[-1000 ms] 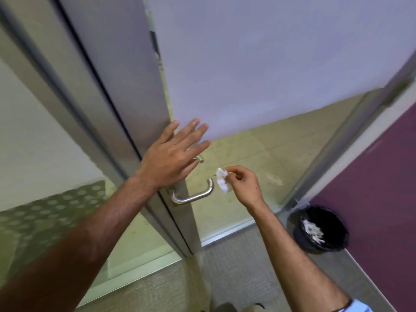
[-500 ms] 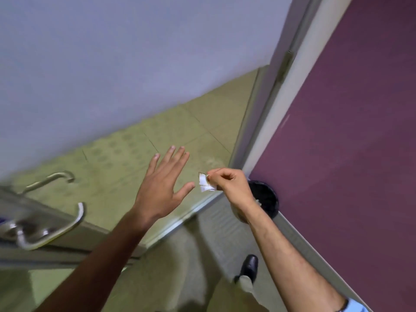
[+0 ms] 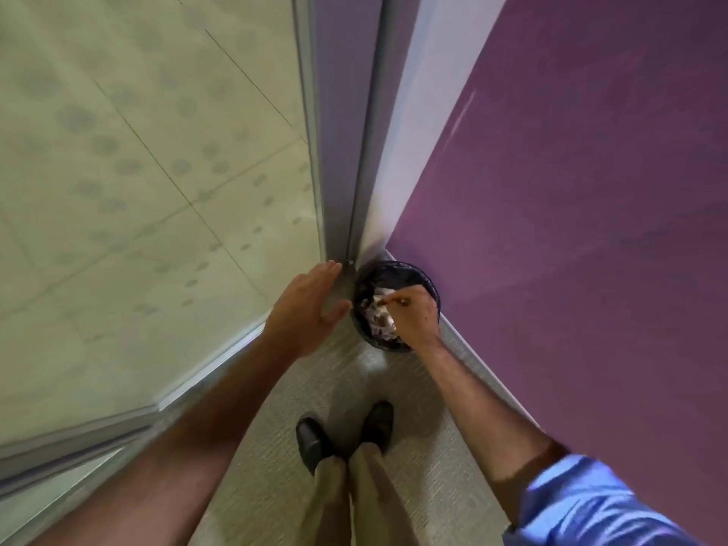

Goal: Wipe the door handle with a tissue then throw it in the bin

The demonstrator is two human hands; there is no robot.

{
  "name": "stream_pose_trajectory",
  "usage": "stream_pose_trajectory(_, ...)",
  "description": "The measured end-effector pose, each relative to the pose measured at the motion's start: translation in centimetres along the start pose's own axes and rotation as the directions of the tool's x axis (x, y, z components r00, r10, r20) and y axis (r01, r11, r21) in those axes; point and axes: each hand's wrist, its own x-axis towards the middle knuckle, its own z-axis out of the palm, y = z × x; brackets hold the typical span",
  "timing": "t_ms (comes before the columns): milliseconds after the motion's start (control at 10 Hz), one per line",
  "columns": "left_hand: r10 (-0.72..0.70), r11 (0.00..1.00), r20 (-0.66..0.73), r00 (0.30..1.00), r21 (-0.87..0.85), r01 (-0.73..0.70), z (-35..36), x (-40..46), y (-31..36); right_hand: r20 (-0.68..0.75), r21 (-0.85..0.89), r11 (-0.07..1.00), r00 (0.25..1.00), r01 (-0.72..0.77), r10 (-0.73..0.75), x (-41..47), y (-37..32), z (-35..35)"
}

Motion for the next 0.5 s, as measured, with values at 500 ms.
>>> stream_pose_trajectory(500,-0.065,0.998,0.116,0.991,0.011,0.064,13.2,5.7,-9.0,0.056,0.094,0.995,0.998,-0.040,0.035,8.6,13.7,8.0)
